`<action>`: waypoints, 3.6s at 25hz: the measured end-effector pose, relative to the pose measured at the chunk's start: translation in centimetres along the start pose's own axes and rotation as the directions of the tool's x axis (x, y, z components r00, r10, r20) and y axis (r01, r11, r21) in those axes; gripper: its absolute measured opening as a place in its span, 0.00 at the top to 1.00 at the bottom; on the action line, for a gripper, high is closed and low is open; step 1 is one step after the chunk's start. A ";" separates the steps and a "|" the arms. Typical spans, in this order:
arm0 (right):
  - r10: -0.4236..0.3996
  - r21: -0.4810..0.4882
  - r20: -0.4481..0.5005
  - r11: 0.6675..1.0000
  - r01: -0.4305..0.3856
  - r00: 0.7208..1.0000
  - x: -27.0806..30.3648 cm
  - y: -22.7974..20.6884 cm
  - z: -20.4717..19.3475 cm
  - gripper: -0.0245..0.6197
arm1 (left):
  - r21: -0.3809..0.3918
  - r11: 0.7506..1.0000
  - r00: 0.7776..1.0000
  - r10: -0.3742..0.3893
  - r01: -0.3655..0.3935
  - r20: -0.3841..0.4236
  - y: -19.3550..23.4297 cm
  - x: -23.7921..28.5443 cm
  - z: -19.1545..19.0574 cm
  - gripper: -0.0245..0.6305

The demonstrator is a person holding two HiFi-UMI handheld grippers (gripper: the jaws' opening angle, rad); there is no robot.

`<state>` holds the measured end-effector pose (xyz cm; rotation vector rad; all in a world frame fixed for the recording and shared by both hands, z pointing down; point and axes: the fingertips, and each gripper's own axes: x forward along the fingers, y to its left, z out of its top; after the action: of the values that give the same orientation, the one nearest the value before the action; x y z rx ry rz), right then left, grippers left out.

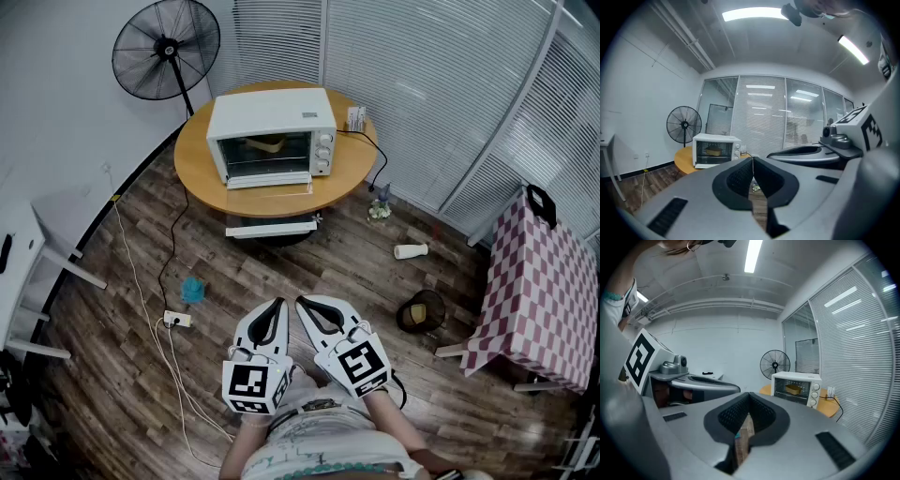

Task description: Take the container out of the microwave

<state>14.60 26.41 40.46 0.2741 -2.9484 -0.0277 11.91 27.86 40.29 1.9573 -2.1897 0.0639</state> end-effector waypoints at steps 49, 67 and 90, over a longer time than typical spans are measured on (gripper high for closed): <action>0.118 0.043 -0.063 0.992 -0.115 0.991 14.9 -10.1 0.8 0.97 | 0.086 0.993 0.995 0.082 -0.077 -0.054 10.1 13.7 3.4 0.94; 0.174 0.022 -0.052 0.985 -0.173 0.983 18.5 -17.9 1.9 0.97 | 0.033 0.992 0.990 0.123 -0.121 -0.074 11.3 21.4 4.8 0.94; 0.160 0.032 -0.067 0.987 -0.159 0.985 21.2 -21.5 1.7 0.97 | 0.014 0.993 0.991 0.114 -0.113 -0.073 13.1 25.0 5.5 0.94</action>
<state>-2.28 1.33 41.75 0.0407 -2.8927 0.0416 -4.18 4.01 40.76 1.8037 -2.2552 0.1615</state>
